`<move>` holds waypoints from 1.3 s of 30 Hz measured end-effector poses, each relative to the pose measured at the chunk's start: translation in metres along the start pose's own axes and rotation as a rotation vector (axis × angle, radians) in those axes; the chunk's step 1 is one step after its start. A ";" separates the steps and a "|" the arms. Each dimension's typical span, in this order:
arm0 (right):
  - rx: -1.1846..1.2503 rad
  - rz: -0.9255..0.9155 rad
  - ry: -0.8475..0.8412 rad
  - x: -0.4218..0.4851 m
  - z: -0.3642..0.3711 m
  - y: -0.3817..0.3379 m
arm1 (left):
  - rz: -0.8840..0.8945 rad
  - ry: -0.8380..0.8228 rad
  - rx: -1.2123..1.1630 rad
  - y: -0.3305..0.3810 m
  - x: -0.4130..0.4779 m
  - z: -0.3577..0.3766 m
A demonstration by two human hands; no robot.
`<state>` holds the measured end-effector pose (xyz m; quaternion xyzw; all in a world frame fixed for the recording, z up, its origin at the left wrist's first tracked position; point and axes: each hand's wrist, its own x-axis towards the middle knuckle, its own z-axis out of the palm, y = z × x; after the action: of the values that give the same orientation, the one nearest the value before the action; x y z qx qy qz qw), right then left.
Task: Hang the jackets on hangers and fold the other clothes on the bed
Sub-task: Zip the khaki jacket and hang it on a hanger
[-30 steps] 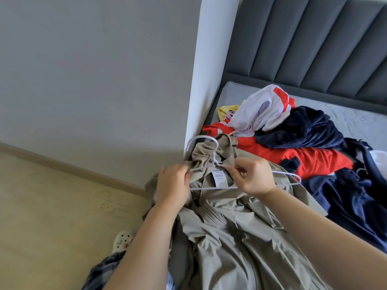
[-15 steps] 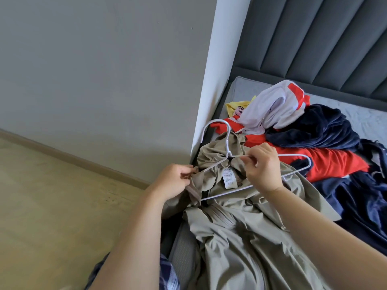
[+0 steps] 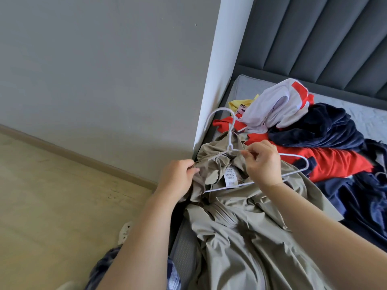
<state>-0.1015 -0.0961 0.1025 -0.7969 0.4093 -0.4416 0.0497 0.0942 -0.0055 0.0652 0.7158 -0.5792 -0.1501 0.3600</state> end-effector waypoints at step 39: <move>-0.468 0.832 -0.322 0.002 0.035 0.104 | -0.330 0.374 -0.071 -0.032 -0.011 0.044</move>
<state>-0.1383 -0.1757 0.0366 -0.6141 0.7675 -0.1521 0.1038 0.0864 -0.0085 0.0102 0.8029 -0.3721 -0.0919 0.4565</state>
